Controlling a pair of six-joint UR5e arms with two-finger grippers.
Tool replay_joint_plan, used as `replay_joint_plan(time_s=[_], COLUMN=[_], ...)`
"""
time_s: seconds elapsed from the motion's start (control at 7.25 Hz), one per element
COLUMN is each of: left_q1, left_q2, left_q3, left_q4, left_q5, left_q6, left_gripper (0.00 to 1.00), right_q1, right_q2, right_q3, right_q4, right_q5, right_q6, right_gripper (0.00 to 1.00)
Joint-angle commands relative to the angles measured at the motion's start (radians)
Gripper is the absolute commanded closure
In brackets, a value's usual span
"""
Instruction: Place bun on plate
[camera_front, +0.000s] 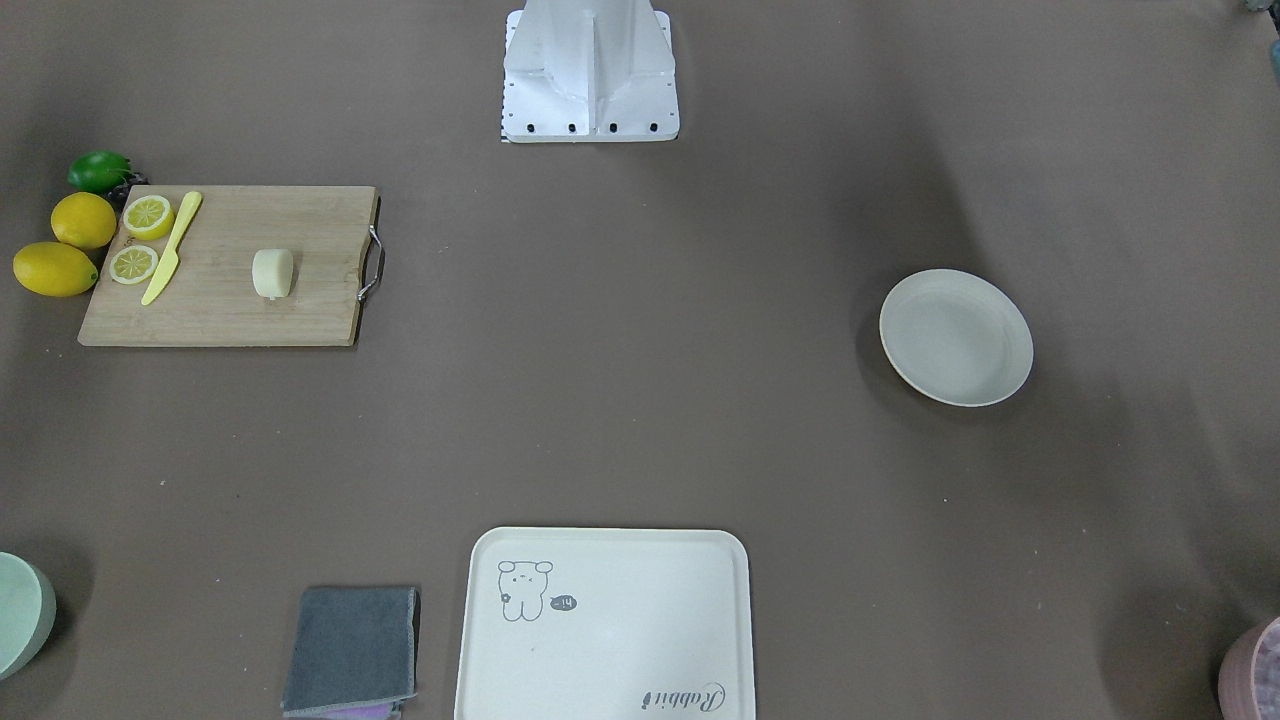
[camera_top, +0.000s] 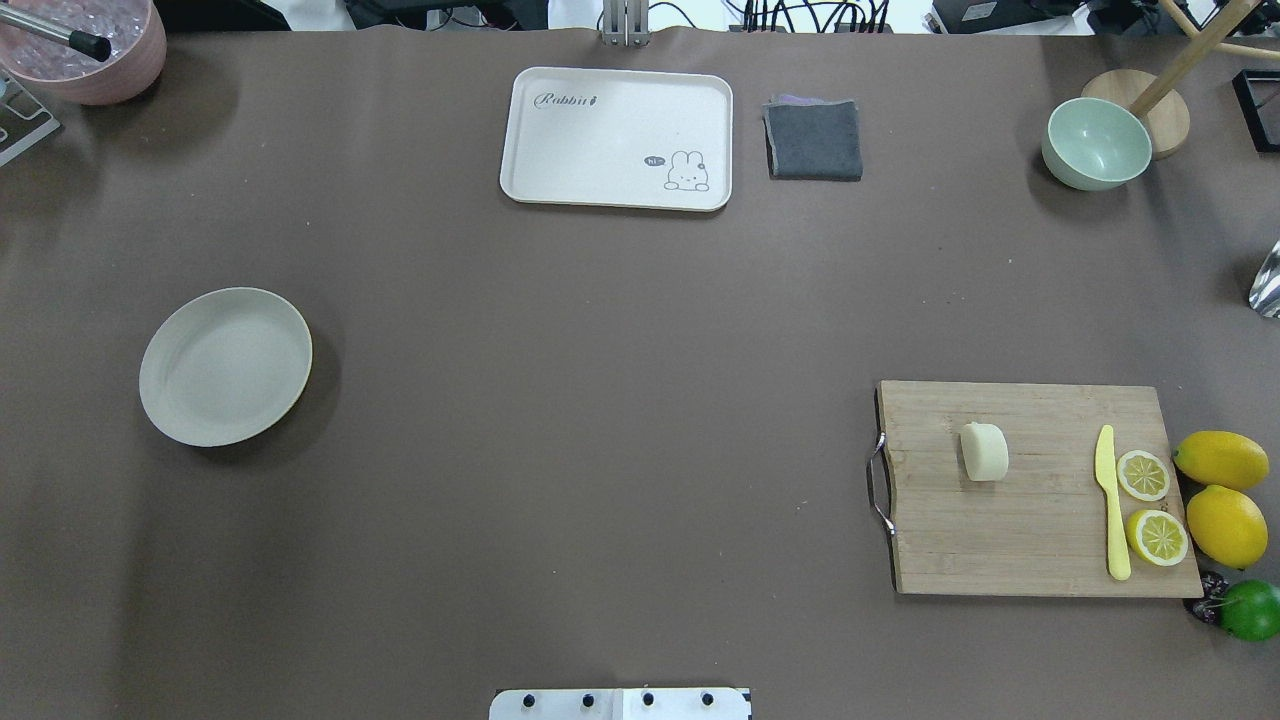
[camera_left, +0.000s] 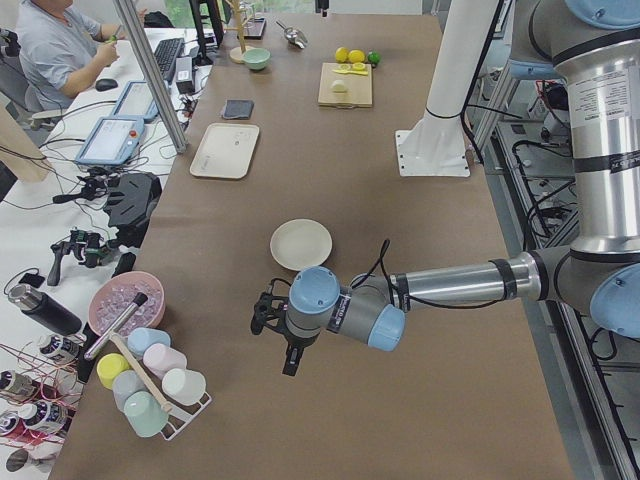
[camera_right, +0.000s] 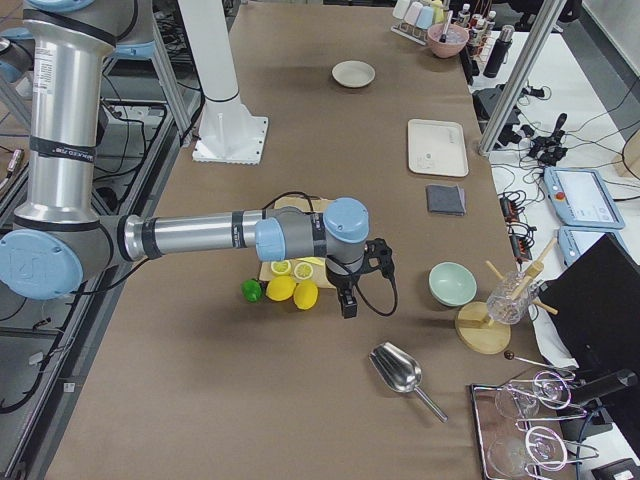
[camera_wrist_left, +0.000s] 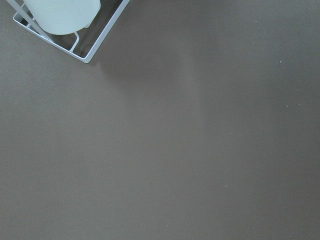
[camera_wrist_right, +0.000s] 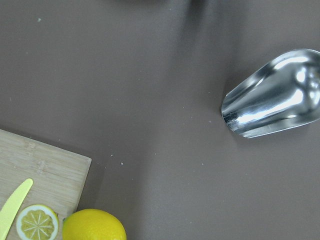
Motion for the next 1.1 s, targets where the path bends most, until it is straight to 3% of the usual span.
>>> replay_joint_plan(time_s=[0.0, 0.97], left_q1=[0.034, 0.033], left_q2=[-0.004, -0.037], left_q3=[-0.010, -0.028], left_q4=[-0.029, -0.040], left_q5=[0.043, 0.024], left_q6=[-0.001, -0.008], left_gripper=[0.02, 0.03], right_q1=[0.018, 0.012], right_q2=[-0.005, -0.009], right_q3=[0.023, 0.039], right_q4=[0.000, 0.002], right_q5=[0.000, -0.003], right_q6=[0.001, -0.001], right_gripper=[0.00, 0.00])
